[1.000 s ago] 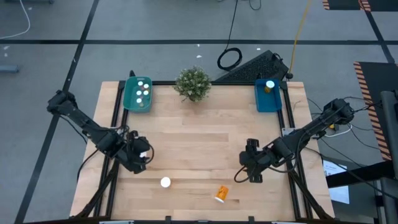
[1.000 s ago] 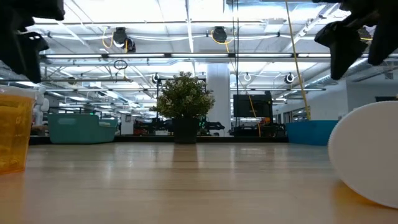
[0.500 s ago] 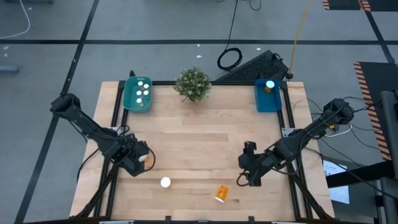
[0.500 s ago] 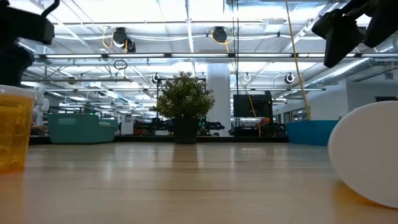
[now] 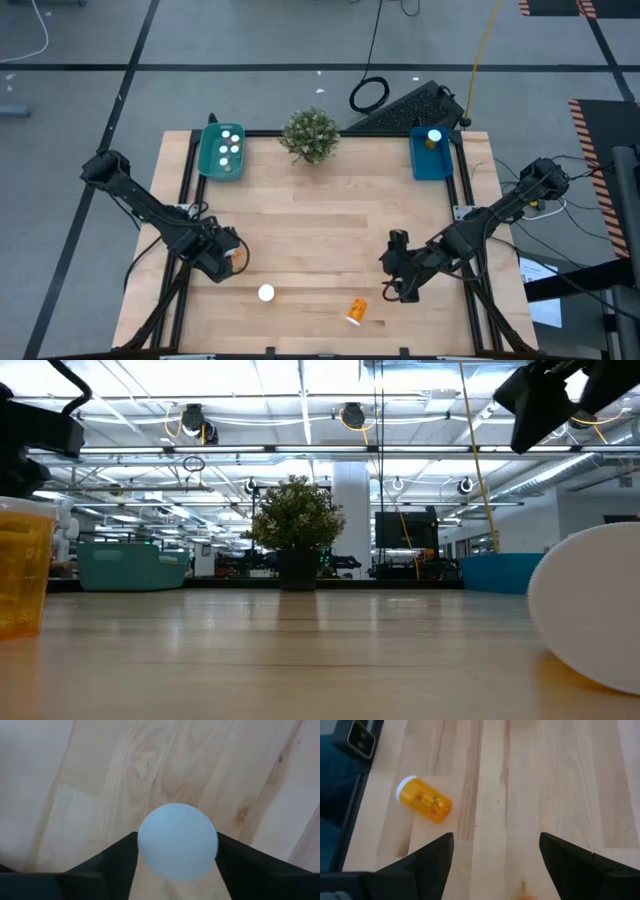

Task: Pick and place medicine bottles into bin by pill shape (circle, oval)
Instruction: Put the big orange pill bottle into the blue bin

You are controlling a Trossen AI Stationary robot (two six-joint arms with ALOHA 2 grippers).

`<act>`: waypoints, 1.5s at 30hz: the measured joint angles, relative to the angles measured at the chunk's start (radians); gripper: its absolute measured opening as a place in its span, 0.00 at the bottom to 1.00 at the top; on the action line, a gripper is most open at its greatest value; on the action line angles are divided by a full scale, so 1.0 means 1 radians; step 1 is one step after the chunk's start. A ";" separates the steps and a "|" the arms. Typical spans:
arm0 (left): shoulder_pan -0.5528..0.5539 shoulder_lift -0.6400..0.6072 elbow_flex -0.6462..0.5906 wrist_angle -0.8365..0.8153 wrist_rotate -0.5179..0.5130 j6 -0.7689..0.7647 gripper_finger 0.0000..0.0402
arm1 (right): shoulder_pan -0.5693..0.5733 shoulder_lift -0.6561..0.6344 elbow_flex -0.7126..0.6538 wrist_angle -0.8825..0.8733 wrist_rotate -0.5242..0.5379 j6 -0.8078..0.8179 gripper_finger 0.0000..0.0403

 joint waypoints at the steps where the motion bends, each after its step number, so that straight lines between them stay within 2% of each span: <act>1: 0.000 0.000 0.000 0.000 0.001 0.001 0.58 | -0.001 0.000 0.000 0.007 0.014 -0.004 0.72; 6: 0.000 -0.001 0.000 -0.001 0.000 0.000 0.50 | -0.001 0.000 0.000 0.032 0.073 -0.042 0.72; 10: 0.000 -0.001 0.013 -0.005 -0.025 0.010 0.53 | -0.001 0.000 0.000 0.058 0.147 -0.075 0.72; 13: 0.007 -0.002 0.048 -0.004 -0.071 0.057 0.56 | -0.004 0.000 -0.017 0.149 0.207 -0.120 0.72; 17: 0.048 -0.002 0.121 -0.004 -0.124 0.157 0.54 | -0.026 0.000 -0.085 0.390 0.231 -0.239 0.72; 24: 0.147 -0.003 0.273 0.026 -0.250 0.384 0.53 | -0.143 0.032 -0.222 0.961 0.245 -0.429 0.72; 28: 0.206 -0.003 0.330 0.115 -0.281 0.543 0.55 | -0.242 0.091 -0.227 1.124 0.191 -0.456 0.72; 32: 0.264 -0.003 0.344 0.252 -0.280 0.693 0.54 | -0.324 0.172 -0.183 1.195 0.097 -0.488 0.72; 35: 0.306 -0.003 0.344 0.328 -0.245 0.776 0.52 | -0.366 0.232 -0.123 1.185 0.041 -0.495 0.72; 45: 0.387 -0.003 0.344 0.449 -0.203 0.886 0.54 | -0.435 0.413 0.085 1.082 0.045 -0.482 0.72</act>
